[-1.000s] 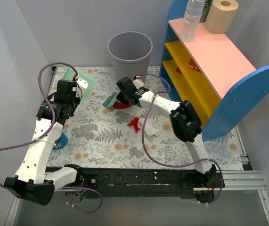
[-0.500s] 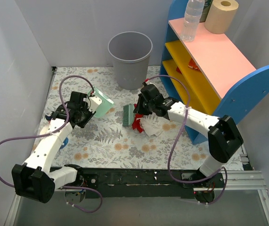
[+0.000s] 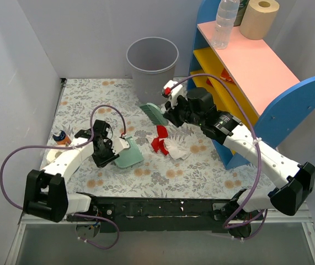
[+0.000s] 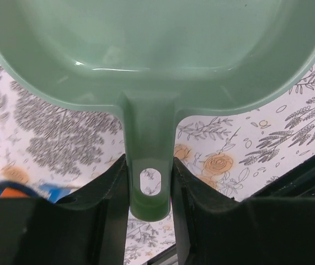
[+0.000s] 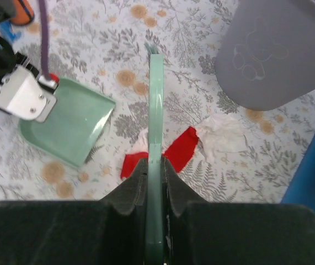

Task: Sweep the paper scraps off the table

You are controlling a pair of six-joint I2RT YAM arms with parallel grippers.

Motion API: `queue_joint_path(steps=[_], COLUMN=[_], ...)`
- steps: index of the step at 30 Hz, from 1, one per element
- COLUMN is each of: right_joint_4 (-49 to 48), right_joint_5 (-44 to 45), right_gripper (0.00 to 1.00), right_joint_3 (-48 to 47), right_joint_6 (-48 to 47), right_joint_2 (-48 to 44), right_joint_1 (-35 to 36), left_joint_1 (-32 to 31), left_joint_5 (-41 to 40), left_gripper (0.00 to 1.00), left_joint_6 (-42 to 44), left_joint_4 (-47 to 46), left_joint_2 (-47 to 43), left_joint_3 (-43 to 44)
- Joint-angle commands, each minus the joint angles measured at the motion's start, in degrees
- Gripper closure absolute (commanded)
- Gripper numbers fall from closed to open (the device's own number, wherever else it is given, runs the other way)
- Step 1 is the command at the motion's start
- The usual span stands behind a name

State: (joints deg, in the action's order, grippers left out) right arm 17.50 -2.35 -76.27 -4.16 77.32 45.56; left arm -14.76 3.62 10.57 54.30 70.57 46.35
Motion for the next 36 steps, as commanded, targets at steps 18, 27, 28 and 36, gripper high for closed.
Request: queue_joint_path(steps=[18, 27, 28, 36], right_joint_4=[24.9, 22.9, 22.5, 21.6], right_joint_5=[-6.8, -0.9, -0.5, -0.9], right_gripper=[0.99, 0.99, 0.99, 0.99], right_joint_3=[-6.7, -4.3, -4.1, -4.7], right_joint_6=[-12.4, -11.2, -11.0, -9.9], right_joint_2=[3.0, 4.1, 4.3, 5.7], right_joint_1=[-5.8, -8.0, -8.1, -8.7], left_joint_1=[0.5, 0.4, 0.4, -0.8], left_joint_5=[8.6, 8.4, 8.5, 6.8], left_gripper=[0.59, 0.71, 0.73, 0.72], left_joint_6=[0.9, -1.7, -1.9, -2.5], left_joint_4=[-18.8, -16.8, -16.6, -17.1], left_joint_2=[-5.9, -8.1, -7.7, -7.3], left_joint_3=[-12.9, -12.9, -12.9, -13.6])
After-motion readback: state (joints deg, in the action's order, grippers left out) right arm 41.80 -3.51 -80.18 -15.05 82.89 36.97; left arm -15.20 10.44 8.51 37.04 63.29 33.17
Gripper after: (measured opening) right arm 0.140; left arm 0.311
